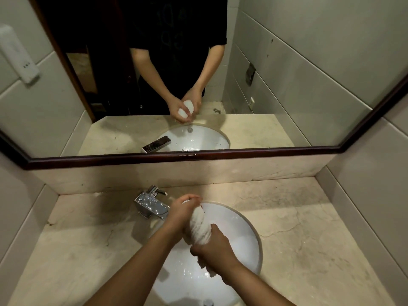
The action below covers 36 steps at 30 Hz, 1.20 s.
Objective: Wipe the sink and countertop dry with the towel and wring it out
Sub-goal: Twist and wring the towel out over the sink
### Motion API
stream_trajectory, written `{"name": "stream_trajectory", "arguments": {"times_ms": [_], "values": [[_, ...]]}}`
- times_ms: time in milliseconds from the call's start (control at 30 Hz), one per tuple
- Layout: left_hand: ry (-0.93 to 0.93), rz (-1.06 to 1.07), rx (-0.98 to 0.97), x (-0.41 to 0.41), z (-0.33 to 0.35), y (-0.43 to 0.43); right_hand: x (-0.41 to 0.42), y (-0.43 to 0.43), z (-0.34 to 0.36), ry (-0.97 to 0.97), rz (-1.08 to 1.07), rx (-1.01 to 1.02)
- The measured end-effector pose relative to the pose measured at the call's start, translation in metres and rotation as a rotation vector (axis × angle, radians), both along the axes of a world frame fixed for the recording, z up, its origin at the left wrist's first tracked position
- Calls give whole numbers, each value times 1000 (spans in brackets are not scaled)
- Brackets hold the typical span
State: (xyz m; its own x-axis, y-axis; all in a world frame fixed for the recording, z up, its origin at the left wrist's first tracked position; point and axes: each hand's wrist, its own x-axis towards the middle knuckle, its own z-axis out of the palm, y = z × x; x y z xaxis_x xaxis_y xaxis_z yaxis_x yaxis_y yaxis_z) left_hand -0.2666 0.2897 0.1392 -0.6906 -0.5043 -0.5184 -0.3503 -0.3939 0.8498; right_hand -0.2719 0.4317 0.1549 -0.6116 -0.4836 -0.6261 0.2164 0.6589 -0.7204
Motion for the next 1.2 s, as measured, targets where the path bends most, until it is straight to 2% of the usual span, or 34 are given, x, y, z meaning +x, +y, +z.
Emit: {"name": "stream_trajectory", "arguments": {"times_ms": [133,200,300,367,467,567,767,933,1200], "values": [[400,-423,364,17,30,-32,-9,26,42,-453,-88,-342],[553,-561,404,16,49,-39,-14,33,63,-667,-53,-454],[682,-611,441,5,79,-29,-14,33,82,-864,109,-571],[681,-521,497,1,96,-21,-13,32,89,-917,160,-689],[576,-365,358,3,109,-11,-16,33,96,-856,160,-719],[474,-270,276,6,100,-1,-12,32,91,-700,122,-602],[309,-8,94,5,47,5,-6,16,47,-565,-25,-374],[208,28,-19,-2,12,15,-7,18,8,-482,-67,-296],[145,58,-43,-14,-16,15,-16,17,-21,-458,-112,-277]]}}
